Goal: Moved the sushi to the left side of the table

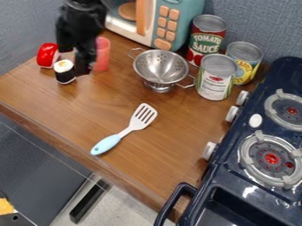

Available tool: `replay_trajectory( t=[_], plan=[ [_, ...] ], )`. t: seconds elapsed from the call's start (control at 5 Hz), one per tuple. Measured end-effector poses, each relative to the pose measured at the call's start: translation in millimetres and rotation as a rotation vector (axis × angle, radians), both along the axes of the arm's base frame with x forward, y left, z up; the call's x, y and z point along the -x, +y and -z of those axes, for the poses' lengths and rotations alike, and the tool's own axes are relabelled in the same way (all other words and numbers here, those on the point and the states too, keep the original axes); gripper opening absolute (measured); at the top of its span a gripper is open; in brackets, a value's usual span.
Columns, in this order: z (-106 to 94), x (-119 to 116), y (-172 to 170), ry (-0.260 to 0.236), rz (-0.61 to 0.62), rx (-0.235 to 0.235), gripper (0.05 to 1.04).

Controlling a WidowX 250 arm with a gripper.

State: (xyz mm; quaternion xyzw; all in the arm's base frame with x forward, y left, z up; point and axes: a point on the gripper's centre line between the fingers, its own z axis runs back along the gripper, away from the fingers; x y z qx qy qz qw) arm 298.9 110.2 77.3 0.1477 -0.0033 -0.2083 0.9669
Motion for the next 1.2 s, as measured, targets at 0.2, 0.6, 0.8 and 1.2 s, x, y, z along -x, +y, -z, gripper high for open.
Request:
replay_trajectory(
  t=[0.2, 0.6, 0.8, 1.2],
  plan=[
    [2.4, -4, -28, -0.014, -0.088, 0.05, 0.999],
    [17.8, -6, -49, -0.173, -0.523, 0.232, 0.999],
    [17.0, -7, -41, -0.193, -0.537, 0.242, 0.999],
    [8.7, -4, -32, -0.096, -0.361, 0.165, 0.999]
  ],
)
